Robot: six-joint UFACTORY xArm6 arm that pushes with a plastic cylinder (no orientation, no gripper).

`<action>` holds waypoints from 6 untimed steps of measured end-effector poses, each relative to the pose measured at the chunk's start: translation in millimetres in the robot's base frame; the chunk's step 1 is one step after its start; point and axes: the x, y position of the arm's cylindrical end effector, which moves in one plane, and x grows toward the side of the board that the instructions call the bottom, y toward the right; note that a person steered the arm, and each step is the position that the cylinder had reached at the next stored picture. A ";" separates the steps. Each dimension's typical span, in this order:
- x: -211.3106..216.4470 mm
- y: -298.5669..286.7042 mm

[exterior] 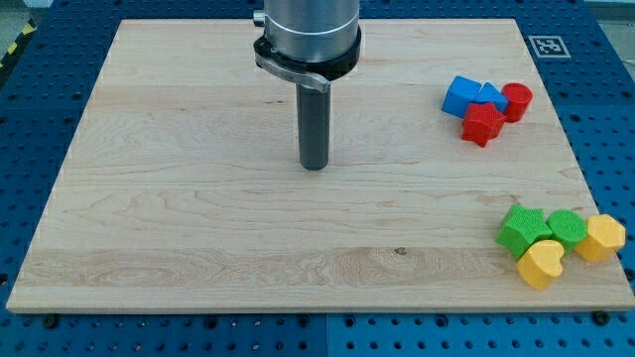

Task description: Move your arm at red star

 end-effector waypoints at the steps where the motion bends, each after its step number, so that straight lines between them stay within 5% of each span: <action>1: 0.0 0.0; 6: -1.6 239.8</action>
